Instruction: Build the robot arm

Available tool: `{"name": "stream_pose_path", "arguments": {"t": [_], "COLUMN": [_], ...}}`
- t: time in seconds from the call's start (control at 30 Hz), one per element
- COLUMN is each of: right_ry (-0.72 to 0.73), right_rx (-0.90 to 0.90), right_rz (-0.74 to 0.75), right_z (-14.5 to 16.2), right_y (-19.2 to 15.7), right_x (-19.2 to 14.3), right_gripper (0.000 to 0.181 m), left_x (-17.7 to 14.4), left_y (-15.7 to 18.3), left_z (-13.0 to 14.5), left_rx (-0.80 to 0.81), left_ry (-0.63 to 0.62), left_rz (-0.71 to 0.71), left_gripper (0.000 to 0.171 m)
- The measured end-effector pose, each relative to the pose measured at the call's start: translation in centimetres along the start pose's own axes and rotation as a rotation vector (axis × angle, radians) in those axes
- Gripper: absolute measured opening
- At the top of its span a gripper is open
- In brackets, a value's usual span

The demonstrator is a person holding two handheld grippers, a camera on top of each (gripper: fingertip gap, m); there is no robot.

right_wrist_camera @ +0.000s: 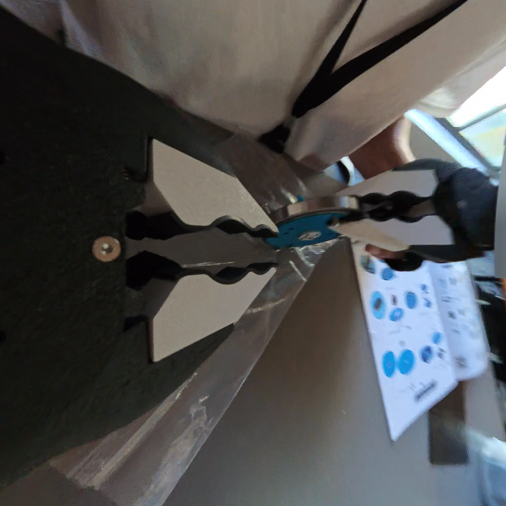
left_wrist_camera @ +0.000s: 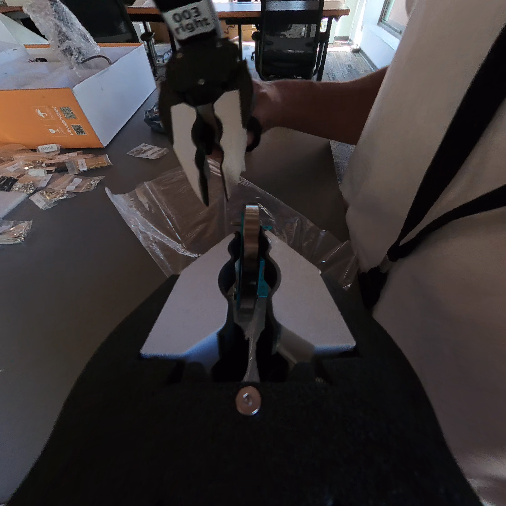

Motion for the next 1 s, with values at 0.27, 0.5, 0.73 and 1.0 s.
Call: {"name": "stream_pose_path", "arguments": {"t": [0.27, 0.5, 0.73, 1.0], "right_ry": [-0.311, -0.436, -0.425, -0.424], "right_rx": [-0.274, -0.416, -0.347, -0.335], "right_rz": [-0.266, -0.285, -0.095, 0.107], "right_z": [1.6, 2.1, 1.9, 2.0], "right_y": [1.1, 3.4, 6.3, 8.8], "right_x": [5.2, 5.9, 4.9, 3.2], "right_gripper": [0.015, 0.0, 0.0, 0.0], "left_x": [-0.2, -1.0, -0.9, -0.7], "left_y": [1.1, 0.7, -0.7, -0.9], "left_z": [0.1, 0.3, 0.2, -0.6], "left_rx": [0.078, 0.059, 0.083, 0.117], "left_ry": [-0.015, -0.019, -0.029, -0.013], "left_rz": [-0.052, -0.066, -0.059, -0.055], "left_gripper": [0.012, 0.013, 0.012, 0.012]}}
Point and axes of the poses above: each gripper's, where its closed fingertips meet, x out along the fingers, z out of its underside, y = z × x across the jaws, the point moved 4 cm from there along -x, back along the fingers, and after that the axes turned 5 degrees about -z, right-handed, at the moved point
